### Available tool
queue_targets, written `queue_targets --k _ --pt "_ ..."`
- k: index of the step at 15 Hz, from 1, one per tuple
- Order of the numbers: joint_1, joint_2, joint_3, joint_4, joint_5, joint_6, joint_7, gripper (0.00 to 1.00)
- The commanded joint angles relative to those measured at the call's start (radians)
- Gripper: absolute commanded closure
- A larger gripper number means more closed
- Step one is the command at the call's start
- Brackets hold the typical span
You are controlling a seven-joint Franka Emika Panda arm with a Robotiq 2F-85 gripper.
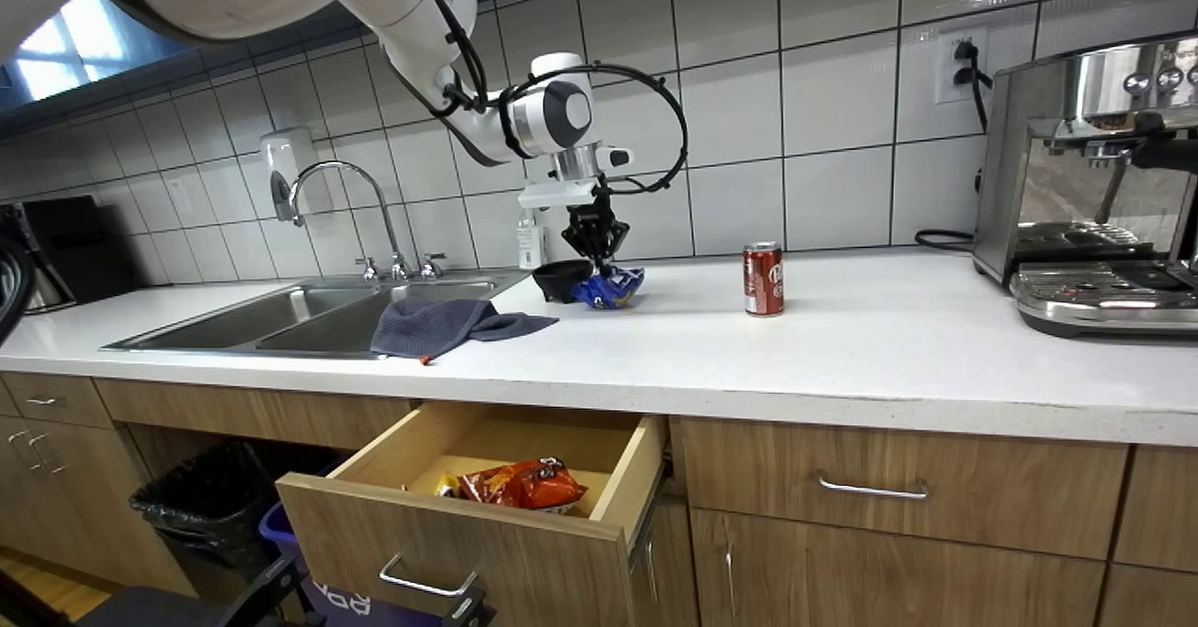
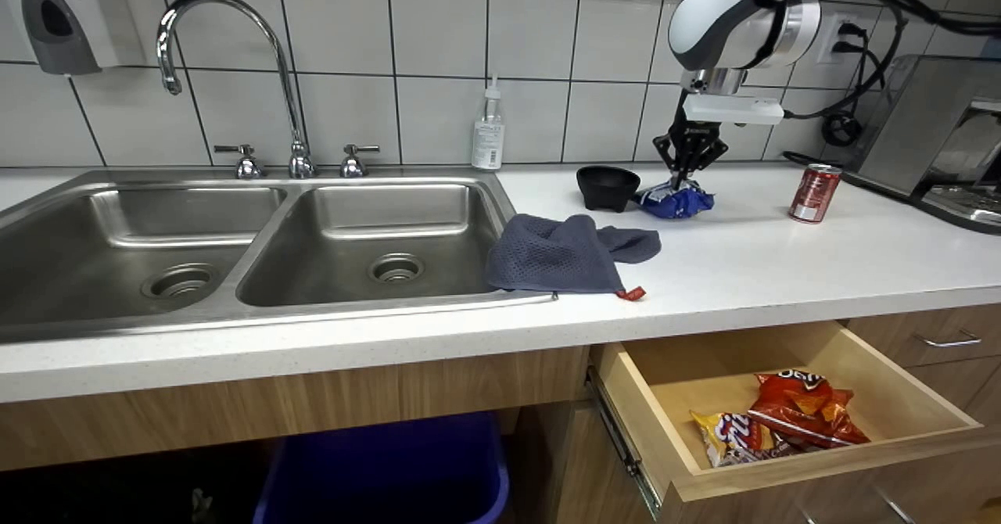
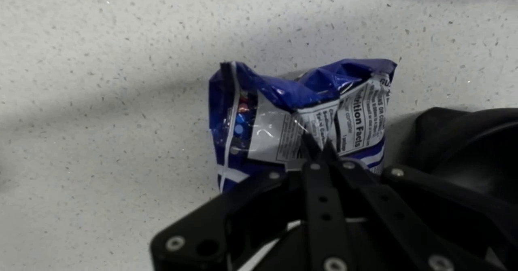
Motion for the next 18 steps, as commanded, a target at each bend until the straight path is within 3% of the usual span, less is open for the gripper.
queue_targets --k 1,7,18 --pt "0.014 -0.064 0.004 -0.088 -0.006 0.047 0.035 1.00" --pt "0.038 -0.153 0.001 -0.246 -0.002 0.157 0.081 1.00" --pt "0.023 -0.441 0.007 -0.674 0.000 0.307 0.040 1.00"
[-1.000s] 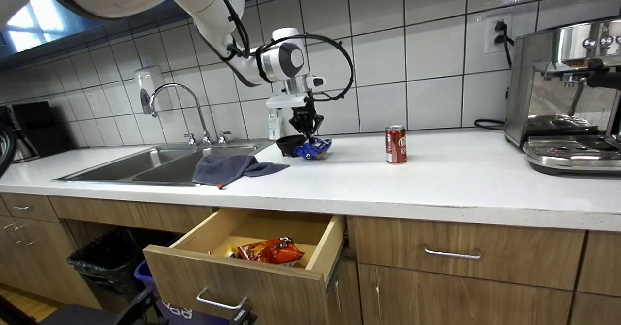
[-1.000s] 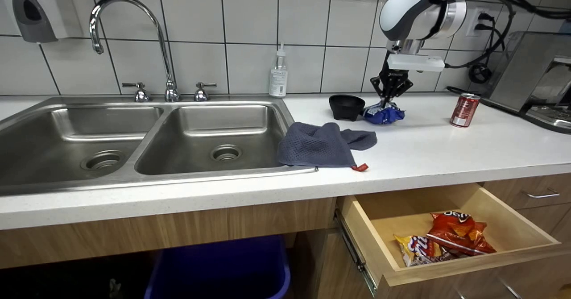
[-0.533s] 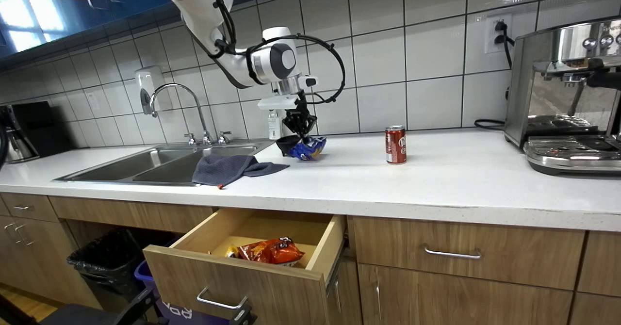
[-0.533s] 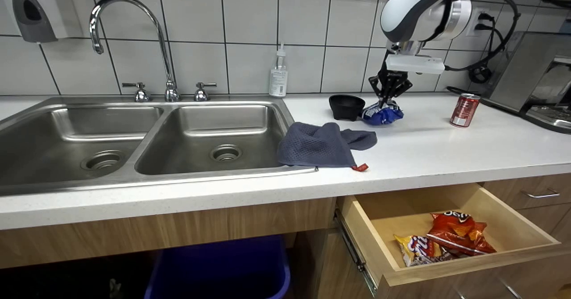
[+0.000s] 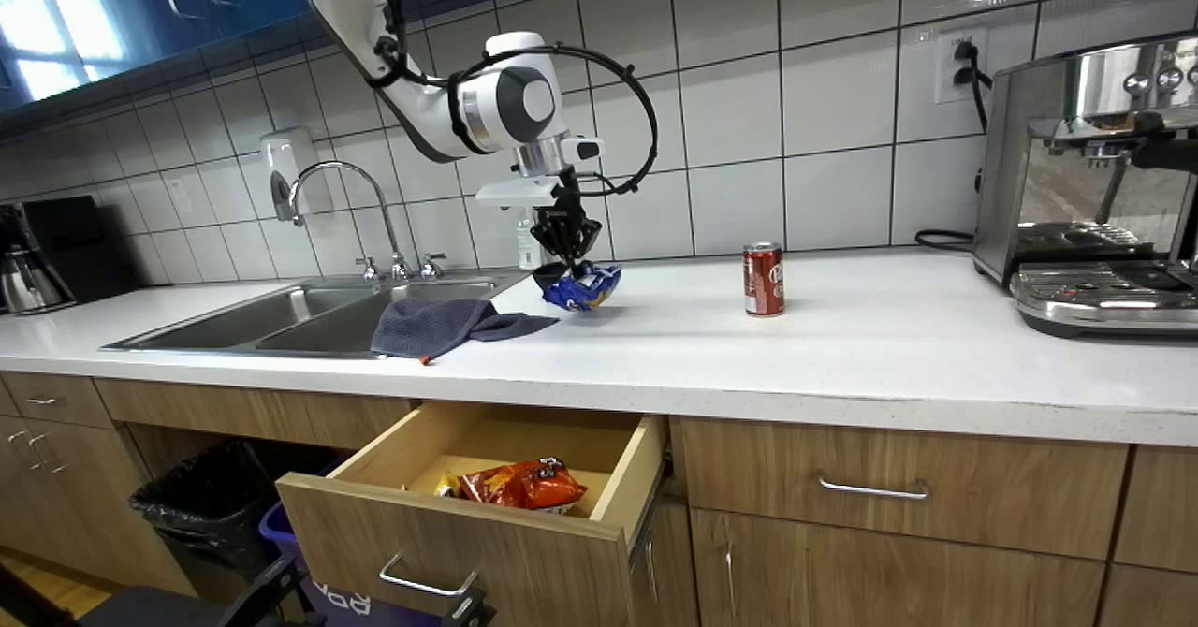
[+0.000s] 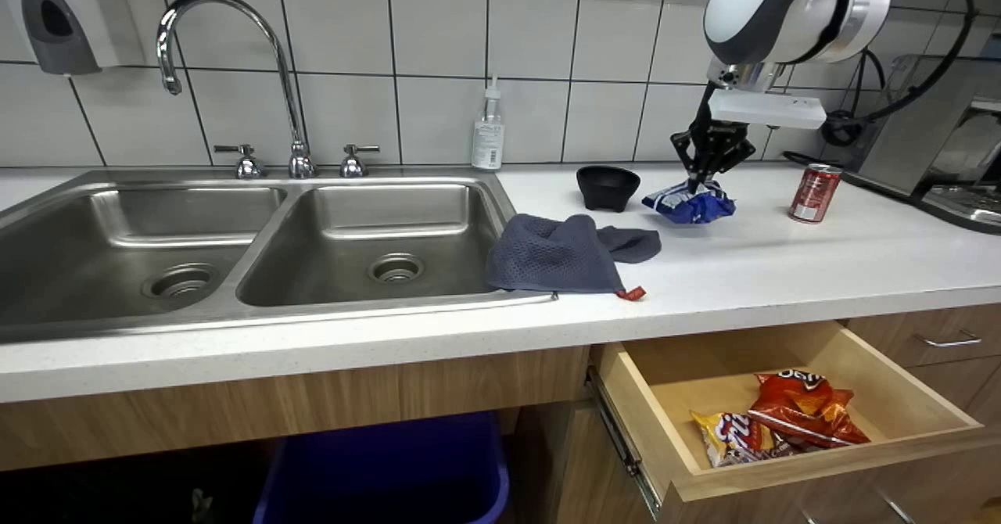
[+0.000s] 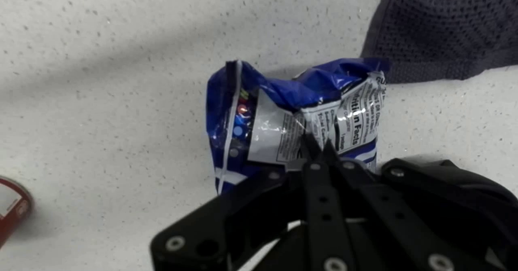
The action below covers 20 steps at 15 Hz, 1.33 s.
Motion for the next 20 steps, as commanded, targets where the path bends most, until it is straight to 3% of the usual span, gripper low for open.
queue_targets --k 1,13,20 --pt "-0.013 -0.151 0.008 -0.201 0.000 0.056 -0.017 1.00" --pt "-0.016 -0.437 0.016 -0.582 -0.014 0.115 -0.060 1.00" --pt "-0.009 -0.555 0.035 -0.743 -0.047 0.119 -0.031 1.00"
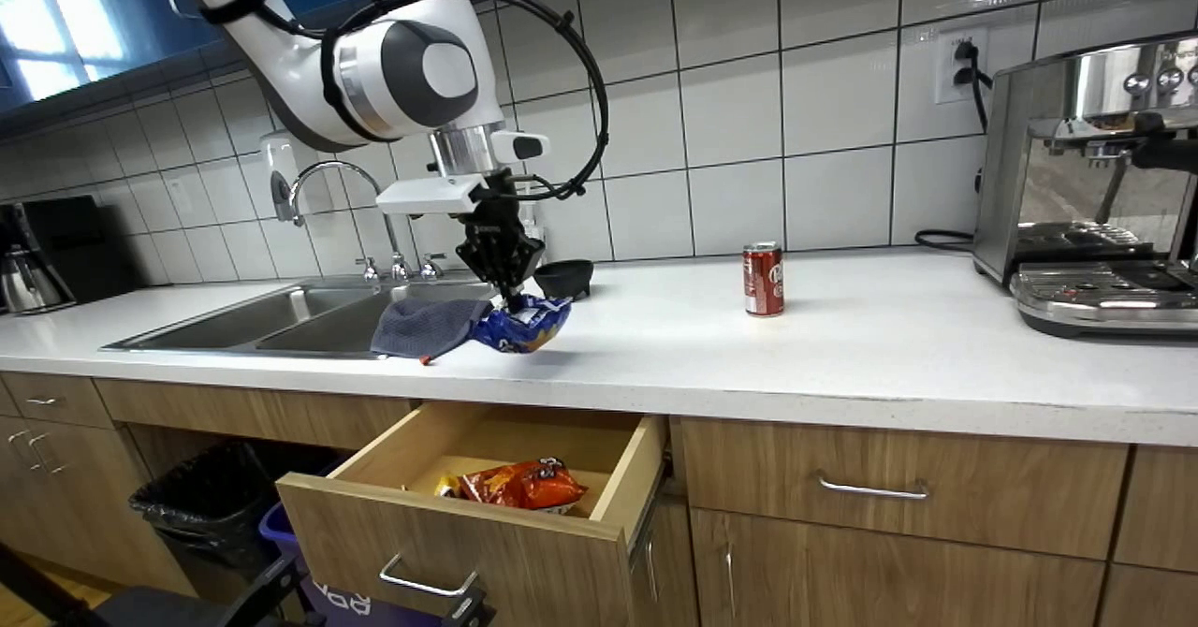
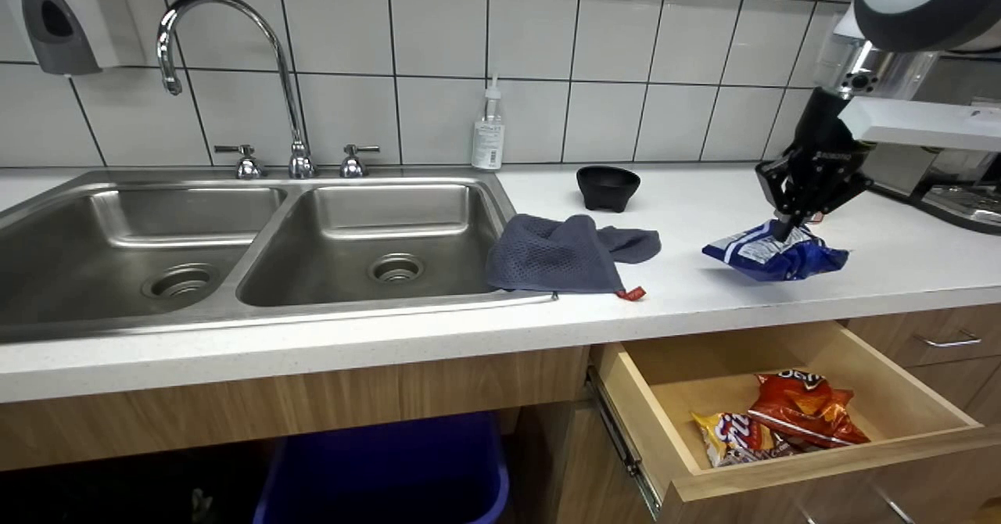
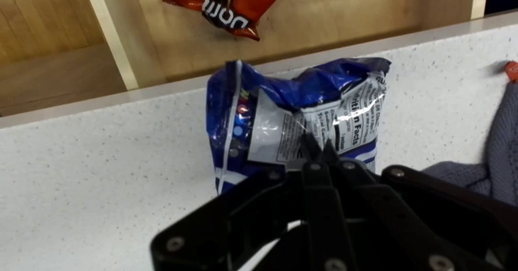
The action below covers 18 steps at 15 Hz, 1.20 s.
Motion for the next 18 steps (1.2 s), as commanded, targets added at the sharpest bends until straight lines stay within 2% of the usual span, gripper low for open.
queue_targets --k 1,8,18 --pt "-0.004 -0.096 0.024 -0.110 -0.025 0.014 0.009 1.00" --pt "0.002 -0.161 0.063 -0.215 -0.037 0.007 0.010 1.00" --pt "0.003 -0.093 0.078 -0.182 -0.074 -0.028 -0.031 1.00"
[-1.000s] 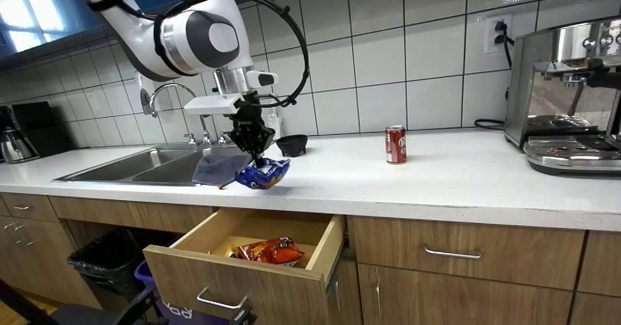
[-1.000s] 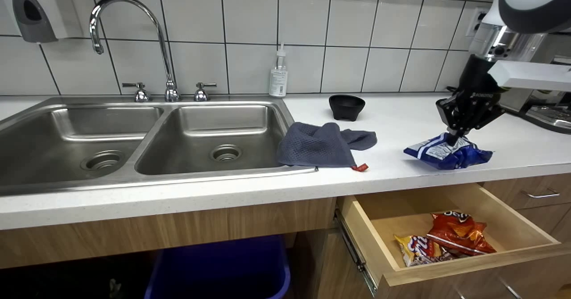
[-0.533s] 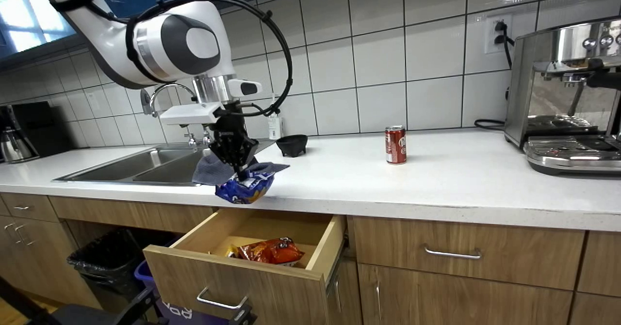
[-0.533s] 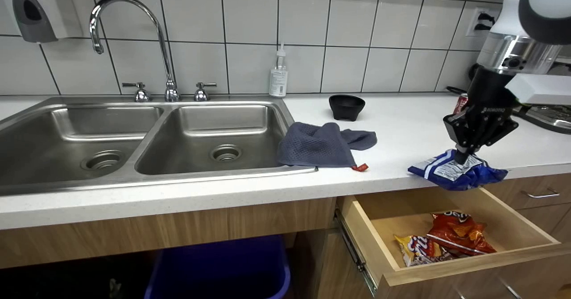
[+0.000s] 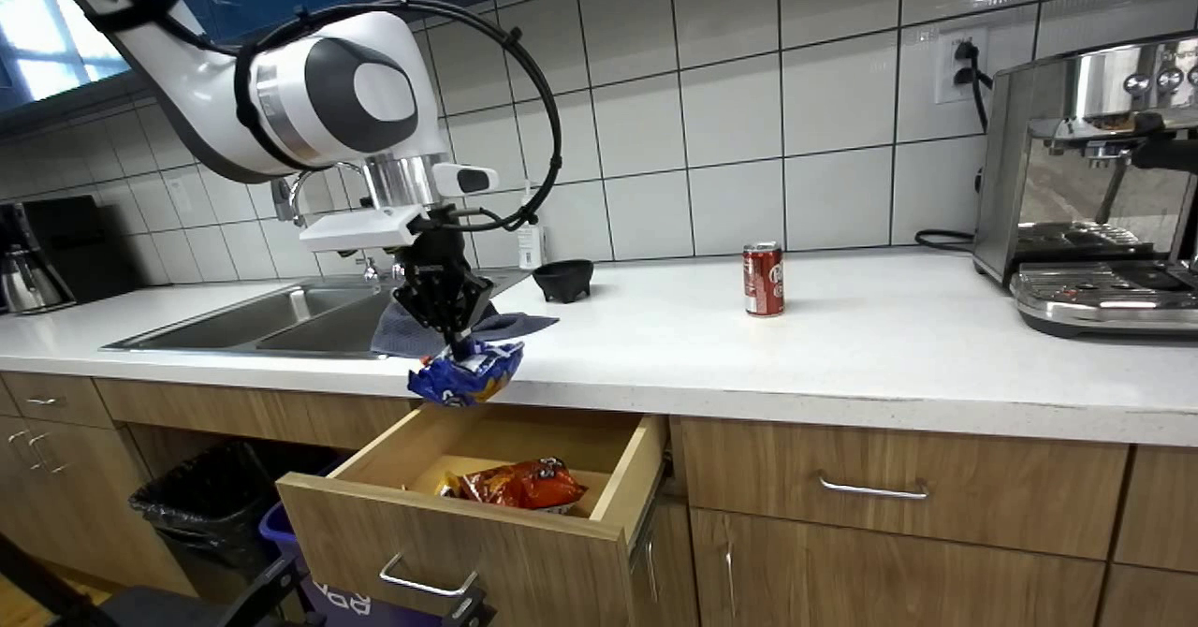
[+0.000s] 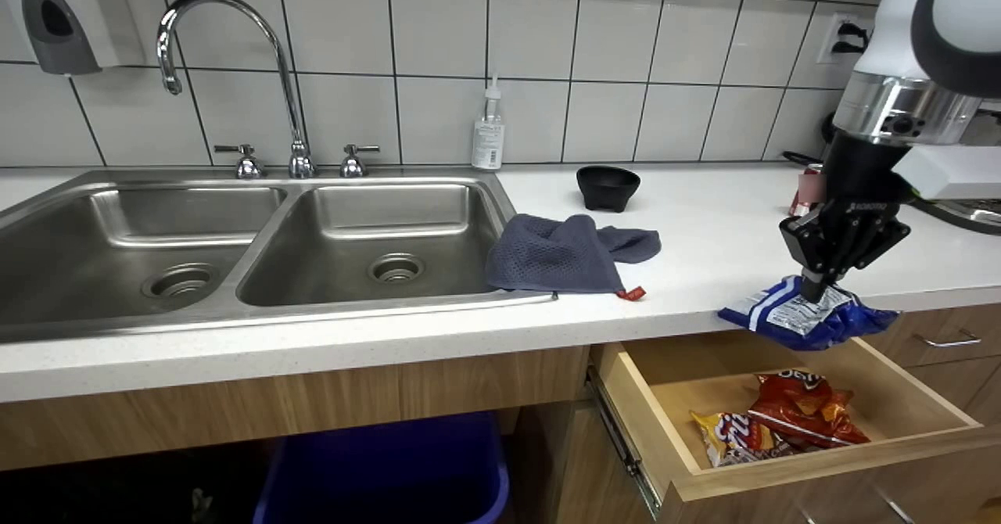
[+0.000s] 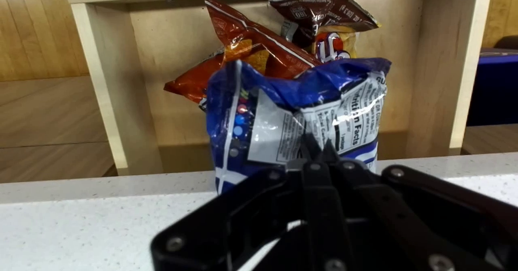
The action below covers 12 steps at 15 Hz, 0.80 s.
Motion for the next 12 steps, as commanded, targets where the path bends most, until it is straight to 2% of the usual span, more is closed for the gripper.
queue_targets --k 1,12 --pt "-0.003 0.031 0.011 0.027 -0.024 -0.024 -0.028 1.00" --pt "0.029 0.210 0.033 0.154 -0.032 -0.038 -0.095 1.00"
